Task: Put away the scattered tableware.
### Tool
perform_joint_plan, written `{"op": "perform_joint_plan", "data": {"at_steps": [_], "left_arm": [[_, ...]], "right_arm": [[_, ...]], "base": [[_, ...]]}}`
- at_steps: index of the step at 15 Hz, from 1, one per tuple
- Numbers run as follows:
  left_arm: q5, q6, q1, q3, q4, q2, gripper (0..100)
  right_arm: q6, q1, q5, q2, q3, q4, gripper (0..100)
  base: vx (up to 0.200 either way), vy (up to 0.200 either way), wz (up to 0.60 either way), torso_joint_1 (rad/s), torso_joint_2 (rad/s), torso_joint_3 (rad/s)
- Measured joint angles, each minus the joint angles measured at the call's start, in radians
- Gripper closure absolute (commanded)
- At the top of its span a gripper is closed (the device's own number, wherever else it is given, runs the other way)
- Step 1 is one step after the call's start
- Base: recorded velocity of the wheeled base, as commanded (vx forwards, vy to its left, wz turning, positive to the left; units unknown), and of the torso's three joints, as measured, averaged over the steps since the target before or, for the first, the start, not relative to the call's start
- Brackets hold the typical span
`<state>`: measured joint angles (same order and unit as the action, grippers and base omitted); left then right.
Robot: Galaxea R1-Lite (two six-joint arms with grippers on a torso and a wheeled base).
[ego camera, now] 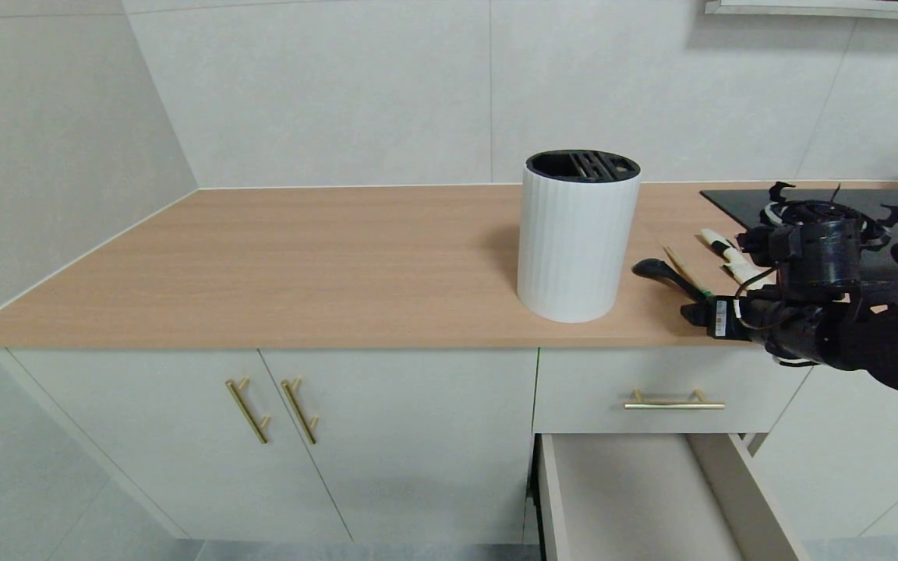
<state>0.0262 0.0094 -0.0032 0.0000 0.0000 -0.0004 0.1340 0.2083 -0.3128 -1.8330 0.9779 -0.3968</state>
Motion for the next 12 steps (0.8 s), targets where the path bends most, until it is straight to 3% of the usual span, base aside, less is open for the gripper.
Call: {"op": "perform_joint_plan", "data": {"at_steps": [1, 2, 12], "left_arm": [[0.000, 0.000, 0.000, 0.000, 0.000, 0.000, 0], [0.000, 0.000, 0.000, 0.000, 0.000, 0.000, 0], [0.000, 0.000, 0.000, 0.000, 0.000, 0.000, 0]], "right_arm": [[0.000, -0.001, 0.000, -0.002, 0.000, 0.000, 0], [-0.001, -0.001, 0.000, -0.004, 0.000, 0.000, 100], [0.000, -0.002, 0.000, 0.003, -0.004, 0.000, 100]], "base": [[0.000, 0.000, 0.00, 0.000, 0.00, 0.000], [0.000, 0.000, 0.00, 0.000, 0.00, 0.000], [0.000, 0.000, 0.00, 0.000, 0.00, 0.000]]}}
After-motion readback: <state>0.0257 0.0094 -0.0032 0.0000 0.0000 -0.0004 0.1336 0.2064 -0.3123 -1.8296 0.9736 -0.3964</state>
